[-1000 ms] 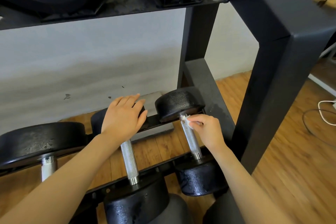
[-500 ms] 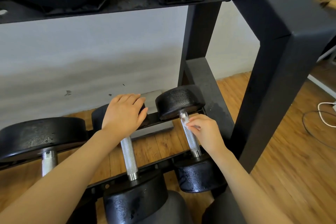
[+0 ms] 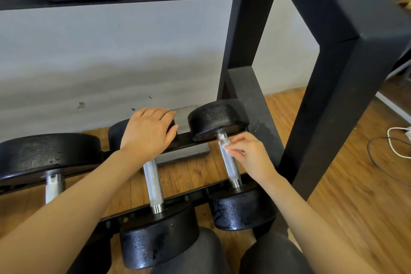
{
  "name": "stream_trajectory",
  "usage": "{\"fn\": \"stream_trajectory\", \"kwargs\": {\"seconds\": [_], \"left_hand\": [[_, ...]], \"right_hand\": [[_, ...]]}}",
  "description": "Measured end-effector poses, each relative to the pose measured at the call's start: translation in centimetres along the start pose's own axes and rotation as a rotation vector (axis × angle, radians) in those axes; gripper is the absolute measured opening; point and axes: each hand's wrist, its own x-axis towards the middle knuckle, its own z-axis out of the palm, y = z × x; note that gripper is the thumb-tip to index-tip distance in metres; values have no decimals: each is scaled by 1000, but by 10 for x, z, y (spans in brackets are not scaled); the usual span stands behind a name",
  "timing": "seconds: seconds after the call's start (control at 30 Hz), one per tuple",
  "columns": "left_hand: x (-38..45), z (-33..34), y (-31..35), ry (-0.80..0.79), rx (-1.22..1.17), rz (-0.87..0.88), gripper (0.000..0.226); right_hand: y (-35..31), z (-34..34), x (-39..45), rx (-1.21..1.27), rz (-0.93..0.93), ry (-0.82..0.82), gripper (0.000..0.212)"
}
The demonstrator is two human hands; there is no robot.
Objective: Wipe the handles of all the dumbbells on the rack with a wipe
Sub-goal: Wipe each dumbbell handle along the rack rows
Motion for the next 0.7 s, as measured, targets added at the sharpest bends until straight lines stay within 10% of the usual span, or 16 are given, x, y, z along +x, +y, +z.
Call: {"fn": "stream_trajectory", "kwargs": {"seconds": [0.7], "left_hand": [[-1, -3, 2, -25, -1, -20, 48]], "right_hand": [[6, 3, 17, -284, -324, -83, 31]]}}
